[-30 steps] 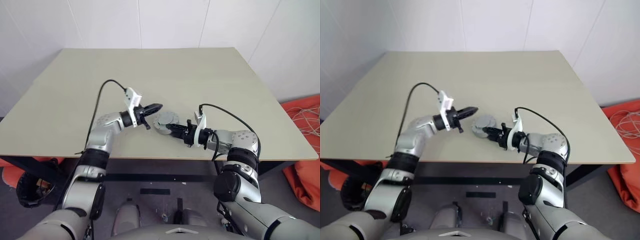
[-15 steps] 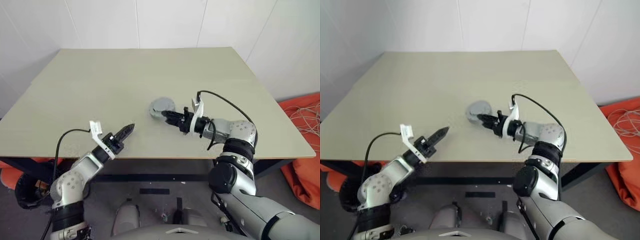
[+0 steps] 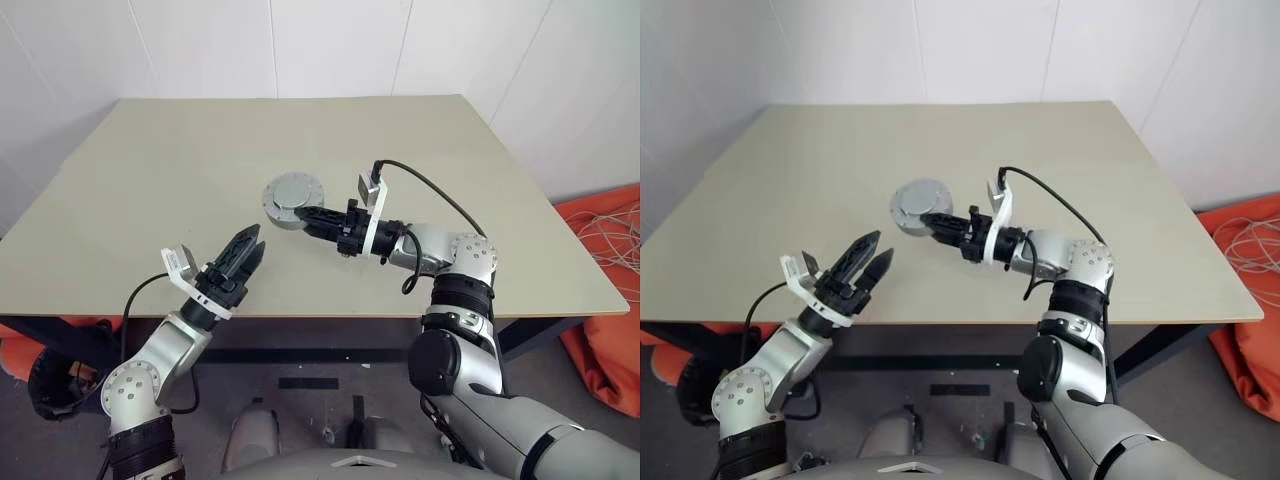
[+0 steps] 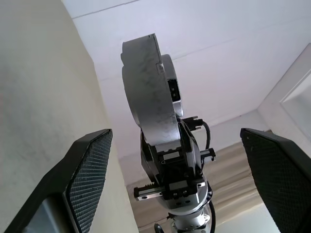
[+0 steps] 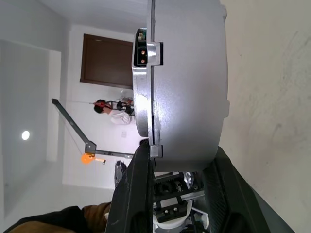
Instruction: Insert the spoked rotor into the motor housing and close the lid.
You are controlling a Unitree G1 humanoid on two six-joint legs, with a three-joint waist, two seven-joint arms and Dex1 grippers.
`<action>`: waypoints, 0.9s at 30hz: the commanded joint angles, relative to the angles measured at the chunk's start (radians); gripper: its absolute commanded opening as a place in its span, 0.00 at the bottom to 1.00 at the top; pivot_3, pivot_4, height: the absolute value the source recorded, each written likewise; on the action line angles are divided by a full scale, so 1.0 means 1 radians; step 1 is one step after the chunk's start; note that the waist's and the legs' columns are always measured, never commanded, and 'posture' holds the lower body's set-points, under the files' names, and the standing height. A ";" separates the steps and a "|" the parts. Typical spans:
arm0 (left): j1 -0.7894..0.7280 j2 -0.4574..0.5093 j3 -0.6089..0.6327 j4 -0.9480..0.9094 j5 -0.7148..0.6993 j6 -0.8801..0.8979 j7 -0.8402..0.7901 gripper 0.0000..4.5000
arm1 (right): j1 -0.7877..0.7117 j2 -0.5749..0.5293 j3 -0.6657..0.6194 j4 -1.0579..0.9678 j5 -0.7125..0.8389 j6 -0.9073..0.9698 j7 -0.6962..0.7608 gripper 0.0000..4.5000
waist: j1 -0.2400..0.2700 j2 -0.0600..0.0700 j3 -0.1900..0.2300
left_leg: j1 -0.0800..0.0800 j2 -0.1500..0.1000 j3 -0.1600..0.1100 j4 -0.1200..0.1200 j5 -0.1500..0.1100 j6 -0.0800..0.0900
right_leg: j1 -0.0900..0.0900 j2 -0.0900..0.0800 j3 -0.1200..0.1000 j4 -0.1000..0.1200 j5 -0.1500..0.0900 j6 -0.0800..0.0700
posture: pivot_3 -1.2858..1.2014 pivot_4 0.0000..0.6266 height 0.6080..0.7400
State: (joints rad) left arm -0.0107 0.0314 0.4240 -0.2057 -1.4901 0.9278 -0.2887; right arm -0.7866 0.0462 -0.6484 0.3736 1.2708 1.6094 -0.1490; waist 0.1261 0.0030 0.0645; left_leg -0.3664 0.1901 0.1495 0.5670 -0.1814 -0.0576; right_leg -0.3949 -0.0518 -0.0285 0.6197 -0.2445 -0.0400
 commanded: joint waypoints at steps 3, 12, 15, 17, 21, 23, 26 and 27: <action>0.007 0.014 -0.023 0.008 -0.092 -0.014 0.037 1.00 | 0.039 -0.029 0.113 -0.057 0.284 0.005 -0.076 0.26 | 0.000 0.000 0.000 | 0.000 0.000 0.000 0.001 0.000 0.000 | 0.001 0.000 0.000 0.000 0.001 0.002 | 0.52 0.00 1.00; -0.010 0.034 -0.060 0.036 -0.153 -0.025 0.039 1.00 | 0.168 -0.144 0.414 -0.137 0.686 -0.175 -0.249 0.26 | 0.001 0.000 0.000 | 0.005 0.000 -0.001 0.006 0.000 0.000 | 0.008 0.000 0.000 0.000 -0.001 0.011 | 0.52 0.00 1.00; -0.037 0.040 -0.070 0.055 -0.159 -0.033 0.036 1.00 | 0.196 -0.174 0.472 -0.169 0.701 -0.202 -0.220 0.26 | 0.000 0.000 0.000 | 0.006 -0.001 -0.001 0.007 0.000 0.000 | 0.010 -0.001 0.000 0.000 0.000 0.012 | 0.52 0.00 1.00; -0.056 0.046 -0.078 0.073 -0.156 -0.034 0.032 1.00 | 0.208 -0.188 0.500 -0.184 0.701 -0.209 -0.194 0.26 | 0.000 -0.001 0.000 | 0.006 -0.001 -0.001 0.008 0.000 0.000 | 0.011 -0.001 0.000 0.000 0.001 0.013 | 0.52 0.00 1.00; -0.082 0.063 -0.092 0.100 -0.166 -0.018 0.025 1.00 | 0.219 -0.213 0.543 -0.201 0.701 -0.211 -0.145 0.26 | 0.000 -0.001 -0.001 | 0.005 -0.002 -0.001 0.009 0.000 0.000 | 0.011 -0.003 0.000 0.000 0.002 0.015 | 0.52 0.00 1.00; -0.087 0.073 -0.099 0.109 -0.173 -0.009 0.024 1.00 | 0.221 -0.224 0.560 -0.205 0.701 -0.215 -0.127 0.26 | 0.000 -0.002 -0.001 | 0.004 -0.002 -0.001 0.010 0.000 0.000 | 0.010 -0.003 0.000 0.000 0.002 0.015 | 0.52 0.00 1.00; -0.087 0.091 -0.109 0.120 -0.186 0.008 0.023 1.00 | 0.222 -0.241 0.581 -0.212 0.701 -0.221 -0.107 0.26 | 0.001 -0.003 -0.002 | 0.004 -0.002 -0.002 0.010 0.000 0.000 | 0.010 -0.003 0.000 0.000 0.002 0.015 | 0.52 0.00 1.00; -0.088 0.097 -0.112 0.124 -0.189 0.013 0.023 1.00 | 0.222 -0.245 0.586 -0.213 0.701 -0.222 -0.101 0.26 | 0.001 -0.003 -0.002 | 0.004 -0.002 -0.002 0.010 0.000 0.000 | 0.010 -0.003 0.000 0.000 0.002 0.015 | 0.52 0.00 1.00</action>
State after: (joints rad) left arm -0.0796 0.1180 0.3181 -0.0737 -1.6448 0.9286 -0.2502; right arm -0.5497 -0.2002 -0.0569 0.2205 1.9104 1.3999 -0.2936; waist 0.1267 0.0002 0.0627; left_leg -0.3629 0.1880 0.1477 0.5773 -0.1814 -0.0579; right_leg -0.3847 -0.0546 -0.0287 0.6196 -0.2423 -0.0250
